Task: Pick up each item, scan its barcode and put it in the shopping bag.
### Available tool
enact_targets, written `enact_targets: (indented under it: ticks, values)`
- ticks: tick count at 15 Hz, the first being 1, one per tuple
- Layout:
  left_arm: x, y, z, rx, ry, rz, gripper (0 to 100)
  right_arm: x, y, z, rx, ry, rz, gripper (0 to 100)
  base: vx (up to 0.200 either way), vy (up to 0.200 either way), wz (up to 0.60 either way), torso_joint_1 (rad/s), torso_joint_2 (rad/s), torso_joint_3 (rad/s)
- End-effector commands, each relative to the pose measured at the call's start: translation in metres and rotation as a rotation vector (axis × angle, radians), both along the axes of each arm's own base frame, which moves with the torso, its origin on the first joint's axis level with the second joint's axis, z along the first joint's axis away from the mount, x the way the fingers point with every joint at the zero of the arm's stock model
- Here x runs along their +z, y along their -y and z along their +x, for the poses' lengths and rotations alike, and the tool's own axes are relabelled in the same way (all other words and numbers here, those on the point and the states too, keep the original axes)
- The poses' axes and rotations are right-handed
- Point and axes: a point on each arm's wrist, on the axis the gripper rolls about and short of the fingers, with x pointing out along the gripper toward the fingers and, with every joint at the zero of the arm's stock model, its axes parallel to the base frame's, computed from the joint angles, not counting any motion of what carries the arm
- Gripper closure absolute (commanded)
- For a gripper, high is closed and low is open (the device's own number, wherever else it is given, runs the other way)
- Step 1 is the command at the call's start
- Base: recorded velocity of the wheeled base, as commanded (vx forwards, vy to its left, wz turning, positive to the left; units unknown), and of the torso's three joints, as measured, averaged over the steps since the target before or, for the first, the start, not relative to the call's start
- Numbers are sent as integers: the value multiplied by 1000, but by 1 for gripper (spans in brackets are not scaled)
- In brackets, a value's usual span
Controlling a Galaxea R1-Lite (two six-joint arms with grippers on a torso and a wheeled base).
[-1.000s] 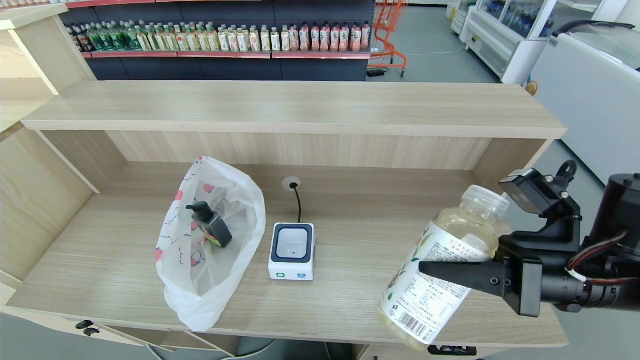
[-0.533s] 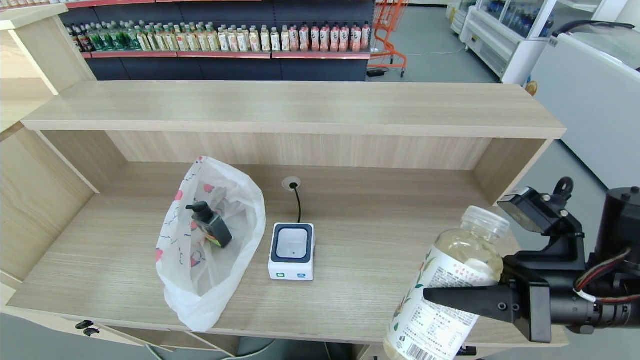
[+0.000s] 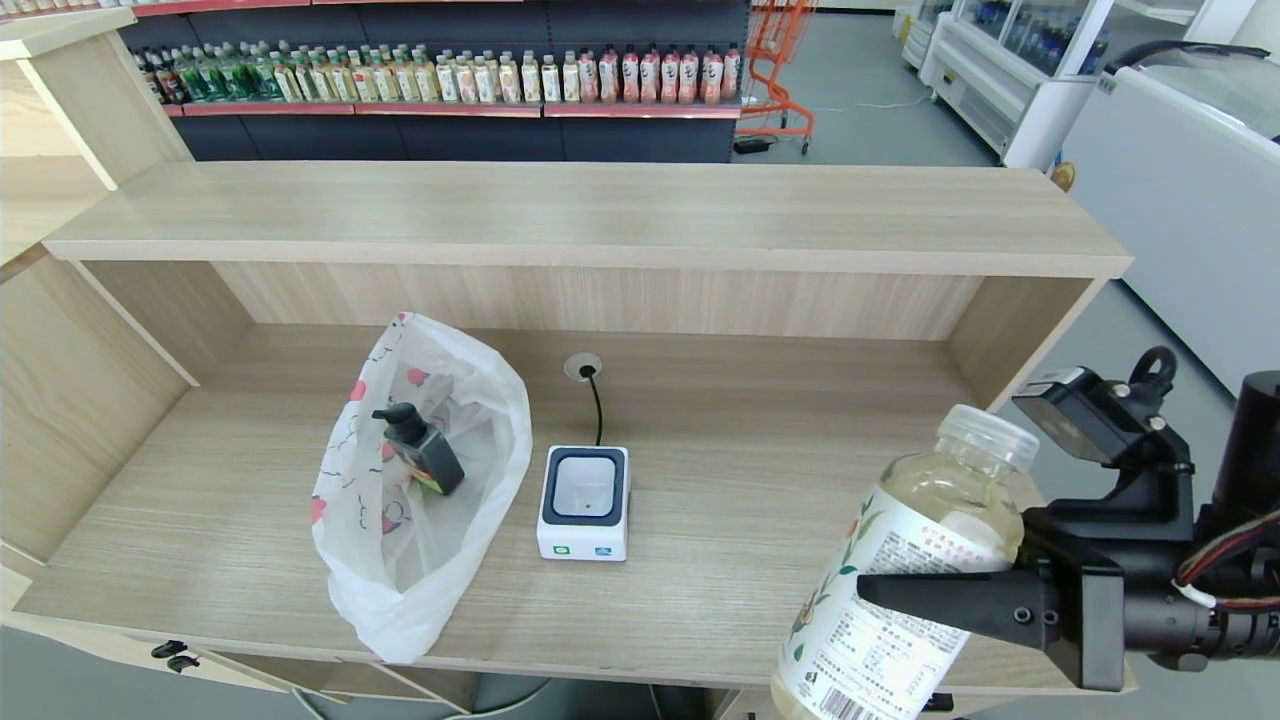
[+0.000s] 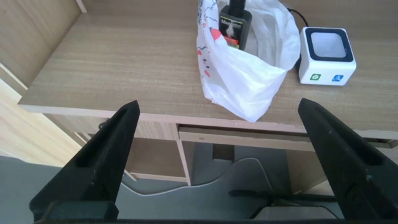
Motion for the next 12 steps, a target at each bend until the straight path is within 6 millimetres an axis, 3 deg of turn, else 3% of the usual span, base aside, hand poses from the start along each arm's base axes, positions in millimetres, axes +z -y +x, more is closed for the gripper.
enact_targets:
  ticks: [1,2,4,5,6,8,10,12]
  values:
    - [0,0,0,0,0,0,0,3,1,-2,-1,12,5,100,0,0,0,0,0,0]
    - [0,0,0,0,0,0,0,3,2,-2,-3,36,0,100,0,0,0,0,0,0]
    - [0,0,0,0,0,0,0,8,5,-1,-48,291,-69,100,0,0,0,0,0,0]
    - [0,0,0,0,0,0,0,15,14,8,-199,580,-213,100,0,0,0,0,0,0]
    - [0,0,0,2,0,0,0,19,27,12,-355,749,-360,100,0,0,0,0,0,0]
    - [0,0,0,0,0,0,0,29,45,5,-521,869,-486,100,0,0,0,0,0,0]
    - [0,0,0,0,0,0,0,32,58,6,-568,1062,-679,100,0,0,0,0,0,0]
    - [0,0,0,0,0,0,0,39,60,0,-571,1185,-760,100,0,0,0,0,0,0]
